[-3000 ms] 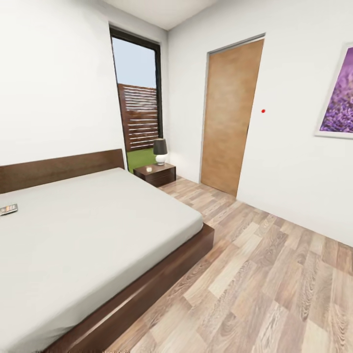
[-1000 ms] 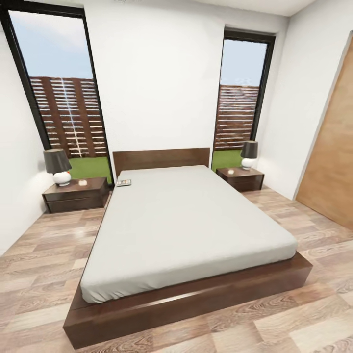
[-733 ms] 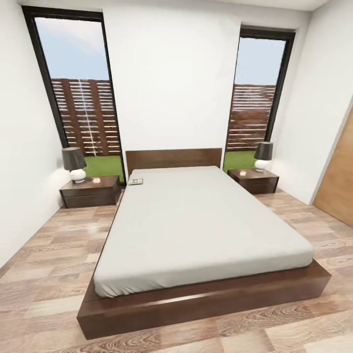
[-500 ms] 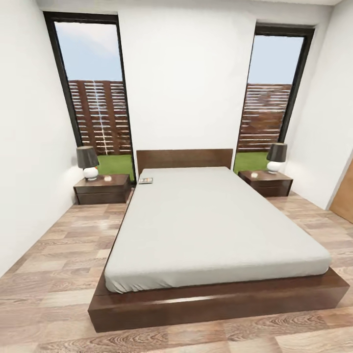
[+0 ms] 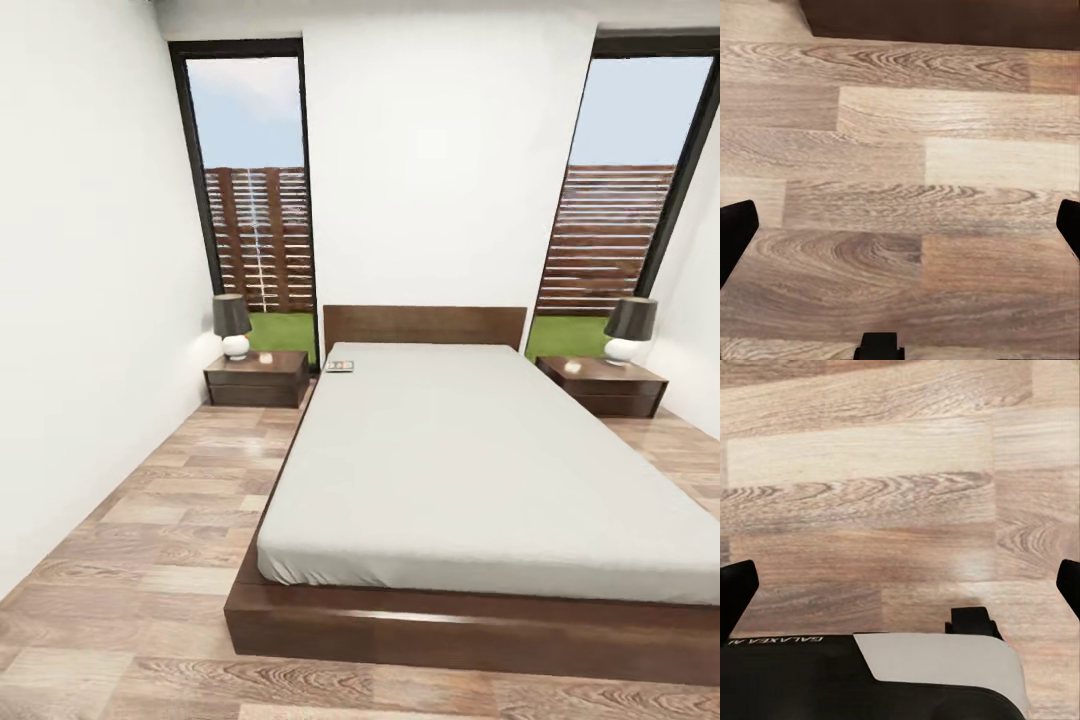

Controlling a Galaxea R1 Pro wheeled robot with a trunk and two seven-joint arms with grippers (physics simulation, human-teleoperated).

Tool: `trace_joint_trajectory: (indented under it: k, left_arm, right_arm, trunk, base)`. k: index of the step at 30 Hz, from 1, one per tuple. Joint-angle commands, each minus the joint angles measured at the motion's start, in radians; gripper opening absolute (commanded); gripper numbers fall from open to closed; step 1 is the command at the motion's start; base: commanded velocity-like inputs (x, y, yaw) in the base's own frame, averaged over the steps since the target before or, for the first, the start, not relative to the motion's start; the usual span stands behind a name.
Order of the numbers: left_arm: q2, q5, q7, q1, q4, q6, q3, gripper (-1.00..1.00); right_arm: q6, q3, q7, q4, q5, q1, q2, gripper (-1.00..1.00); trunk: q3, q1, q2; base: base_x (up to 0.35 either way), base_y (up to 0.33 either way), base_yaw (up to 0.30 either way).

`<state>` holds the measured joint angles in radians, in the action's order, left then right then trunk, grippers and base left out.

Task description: In the bedroom, move the book from the bed onto either nightstand, and place the two sandals side by side next to the bed.

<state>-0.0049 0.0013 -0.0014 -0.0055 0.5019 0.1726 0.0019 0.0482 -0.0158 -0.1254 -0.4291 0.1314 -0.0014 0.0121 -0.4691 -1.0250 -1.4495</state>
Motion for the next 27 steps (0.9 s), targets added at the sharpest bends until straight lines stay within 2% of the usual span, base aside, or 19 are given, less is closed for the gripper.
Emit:
trace_joint_trajectory:
  k: [1, 6, 13, 16, 27]
  left_arm:
    - [0.000, 0.001, 0.000, -0.001, -0.001, 0.011, 0.001, 1.00]
    - [-0.004, 0.004, 0.000, -0.001, -0.007, 0.069, -0.001, 1.00]
    - [-0.007, 0.001, 0.000, -0.001, -0.012, 0.077, -0.006, 1.00]
    - [-0.007, 0.000, 0.000, -0.001, -0.017, 0.077, -0.006, 1.00]
    - [-0.007, 0.003, 0.000, -0.001, -0.029, 0.077, -0.004, 1.00]
  right_arm:
    - [0.003, -0.004, -0.006, 0.001, 0.011, 0.000, 0.000, 1.00]
    - [0.003, -0.032, -0.005, 0.007, 0.013, 0.000, 0.001, 1.00]
    - [0.004, -0.104, -0.005, 0.009, 0.014, 0.000, -0.001, 1.00]
    - [0.004, -0.121, -0.005, 0.009, 0.014, 0.000, -0.001, 1.00]
    - [0.014, -0.127, -0.004, 0.011, 0.013, 0.000, -0.001, 1.00]
  trunk:
    - [-0.001, 0.000, 0.000]
    - [-0.001, 0.000, 0.000]
    - [-0.001, 0.000, 0.000]
    - [-0.001, 0.000, 0.000]
    - [-0.001, 0.000, 0.000]
  base:
    - [0.000, 0.000, 0.293]
    - [0.000, 0.000, 0.293]
    - [0.000, 0.000, 0.293]
    - [0.000, 0.000, 0.293]
    - [0.000, 0.000, 0.293]
